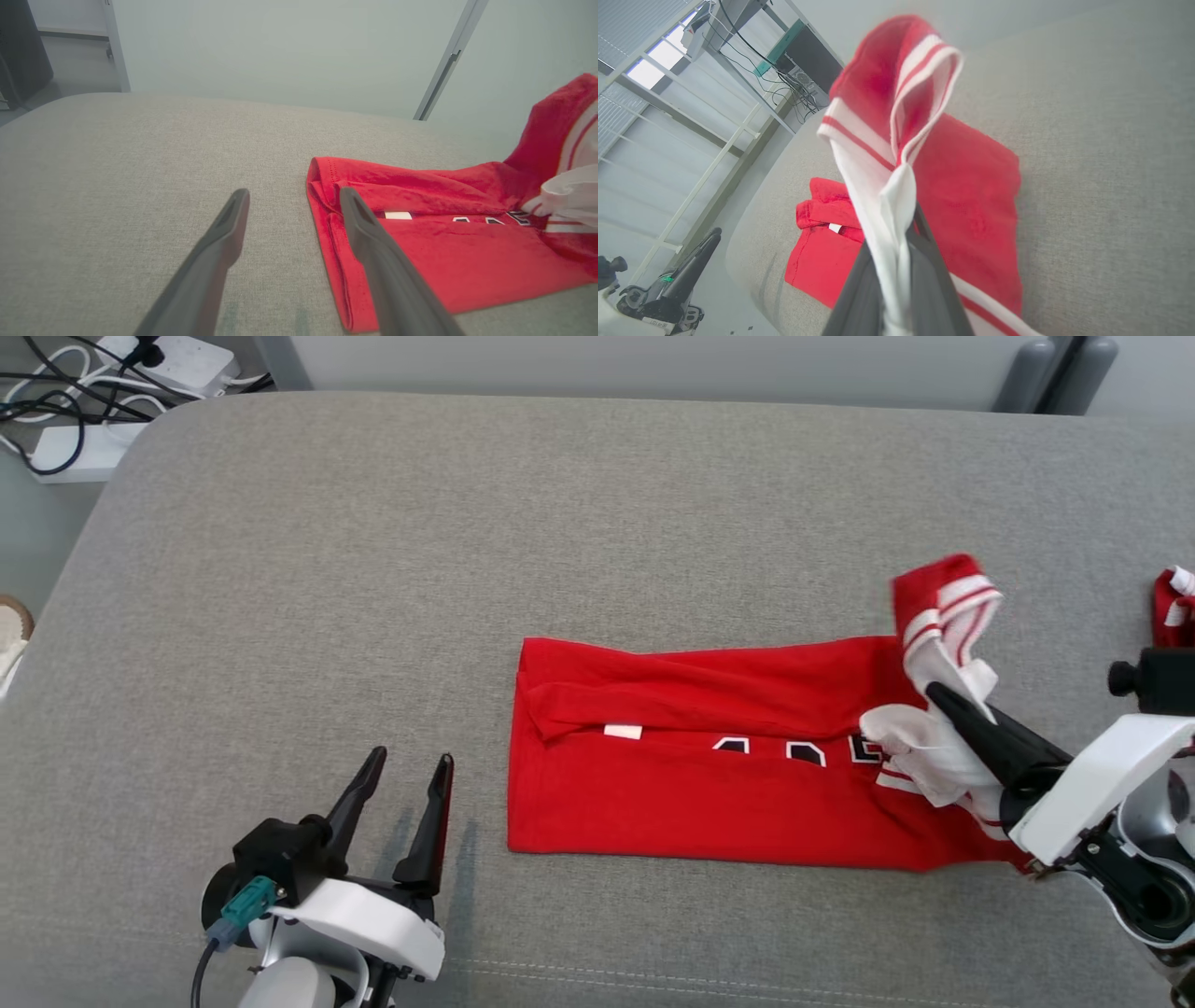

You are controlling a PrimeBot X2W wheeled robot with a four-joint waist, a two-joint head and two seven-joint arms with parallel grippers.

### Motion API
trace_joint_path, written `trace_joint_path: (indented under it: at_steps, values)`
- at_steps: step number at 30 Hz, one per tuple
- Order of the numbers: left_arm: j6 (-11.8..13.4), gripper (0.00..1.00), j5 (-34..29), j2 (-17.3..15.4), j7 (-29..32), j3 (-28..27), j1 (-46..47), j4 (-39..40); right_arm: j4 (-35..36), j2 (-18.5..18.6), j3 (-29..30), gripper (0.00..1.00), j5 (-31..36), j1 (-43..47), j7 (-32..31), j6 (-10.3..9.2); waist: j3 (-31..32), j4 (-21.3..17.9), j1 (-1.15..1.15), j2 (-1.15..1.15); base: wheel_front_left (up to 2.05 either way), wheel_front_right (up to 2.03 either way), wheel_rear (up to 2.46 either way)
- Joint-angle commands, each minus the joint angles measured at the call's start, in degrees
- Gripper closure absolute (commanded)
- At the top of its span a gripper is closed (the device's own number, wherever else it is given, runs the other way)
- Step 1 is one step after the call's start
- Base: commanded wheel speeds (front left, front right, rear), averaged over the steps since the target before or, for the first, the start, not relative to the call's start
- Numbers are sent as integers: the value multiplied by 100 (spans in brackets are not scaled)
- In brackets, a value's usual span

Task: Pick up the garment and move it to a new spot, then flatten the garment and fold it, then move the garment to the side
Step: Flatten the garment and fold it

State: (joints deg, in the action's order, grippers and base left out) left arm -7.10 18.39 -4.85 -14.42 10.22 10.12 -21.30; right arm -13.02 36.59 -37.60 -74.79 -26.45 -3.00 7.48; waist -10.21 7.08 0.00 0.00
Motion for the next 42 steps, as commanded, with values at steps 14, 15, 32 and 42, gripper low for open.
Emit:
trace_joint_path:
  at_steps: [14,15,32,42]
  values:
    - [-38,0,165,50,-58,199,180,147,-500,-1007,-420,100,510,-700,-380,1,-77,1139,0,0,0,0,0]
    - [-38,0,163,60,-58,235,176,150,-580,-1074,-434,100,535,-736,-395,1,-89,1231,0,0,0,0,0]
    - [-38,0,246,154,-58,404,224,142,-1395,-1582,-509,0,820,-1070,-378,1,-268,1686,0,0,0,0,0]
    - [-38,0,119,168,-58,173,264,228,-655,-1125,371,0,428,-1039,456,1,-182,1218,0,0,0,0,0]
